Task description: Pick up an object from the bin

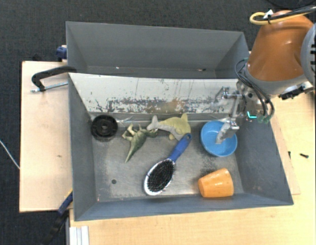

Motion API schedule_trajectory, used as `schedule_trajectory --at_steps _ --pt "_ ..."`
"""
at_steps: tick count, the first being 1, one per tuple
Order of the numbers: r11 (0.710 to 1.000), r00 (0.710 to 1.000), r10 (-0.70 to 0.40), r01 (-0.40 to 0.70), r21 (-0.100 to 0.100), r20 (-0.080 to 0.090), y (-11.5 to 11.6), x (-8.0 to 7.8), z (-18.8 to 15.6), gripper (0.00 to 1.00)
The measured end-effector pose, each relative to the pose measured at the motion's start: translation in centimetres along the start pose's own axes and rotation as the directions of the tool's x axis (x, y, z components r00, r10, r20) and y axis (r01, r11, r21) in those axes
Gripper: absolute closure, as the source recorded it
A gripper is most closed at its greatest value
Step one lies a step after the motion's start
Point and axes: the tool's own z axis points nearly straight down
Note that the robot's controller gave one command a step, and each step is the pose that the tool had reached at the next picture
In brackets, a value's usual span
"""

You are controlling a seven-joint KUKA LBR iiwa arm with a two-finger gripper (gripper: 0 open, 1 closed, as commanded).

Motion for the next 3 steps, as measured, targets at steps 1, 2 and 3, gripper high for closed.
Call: schedule_trajectory --at_steps 1,2,3 --pt "0.988 0.988 0.153 -0.153 -0.002 0.015 -1.6 0.2 12.6 0.0" --pt "0.989 0.989 0.147 -0.147 -0.009 0.009 -1.1 0.0 12.2 1.0" --pt "0.994 0.994 0.11 -0.11 0.0 0.022 -1.4 -0.1 -3.0 1.0"
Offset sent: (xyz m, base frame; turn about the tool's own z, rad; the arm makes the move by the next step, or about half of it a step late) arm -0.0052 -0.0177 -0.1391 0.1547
